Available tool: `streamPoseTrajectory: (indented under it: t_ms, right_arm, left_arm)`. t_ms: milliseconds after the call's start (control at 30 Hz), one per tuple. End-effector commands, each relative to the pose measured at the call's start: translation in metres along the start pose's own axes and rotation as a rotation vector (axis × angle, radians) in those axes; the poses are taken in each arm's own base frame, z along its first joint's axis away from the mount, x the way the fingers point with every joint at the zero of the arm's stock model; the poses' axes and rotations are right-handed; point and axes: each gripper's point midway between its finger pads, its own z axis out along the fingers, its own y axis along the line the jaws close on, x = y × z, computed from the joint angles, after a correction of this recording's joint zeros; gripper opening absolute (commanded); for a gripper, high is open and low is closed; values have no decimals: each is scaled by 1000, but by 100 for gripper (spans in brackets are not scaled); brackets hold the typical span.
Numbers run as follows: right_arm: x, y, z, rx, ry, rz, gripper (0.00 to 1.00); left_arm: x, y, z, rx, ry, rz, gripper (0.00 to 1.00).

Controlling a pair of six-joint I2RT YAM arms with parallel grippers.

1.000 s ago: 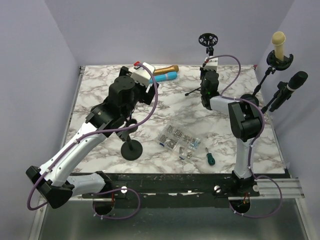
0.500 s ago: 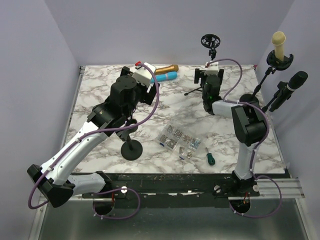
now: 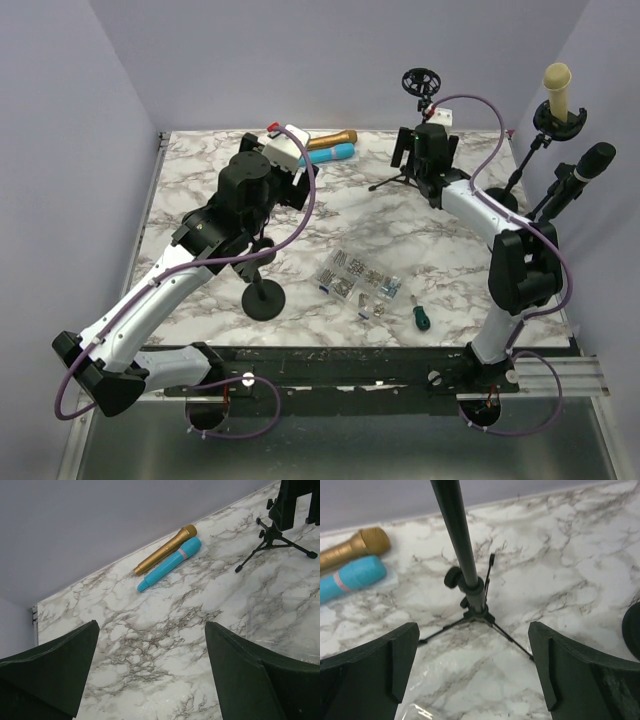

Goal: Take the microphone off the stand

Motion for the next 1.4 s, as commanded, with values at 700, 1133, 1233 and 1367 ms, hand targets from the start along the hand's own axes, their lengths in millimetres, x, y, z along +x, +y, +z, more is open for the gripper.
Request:
streamPoseTrajectory:
  t_ms: [700,1133,1233,1367]
  right_arm:
    - [165,-33,16,174,390,103,39]
    - [179,-83,61,261,464,216,51]
    - [174,-90,81,283,454,224,53]
    - [165,-101,107,312,451,241,55]
  left_arm:
    - [-10,-11,0,52,-21,-52,91]
    - [-7,-8,2,28,-17,-36,91]
    - [-7,-9,3,35,-14,-37,91]
    - [-4,-9,5,29,-8,-31,91]
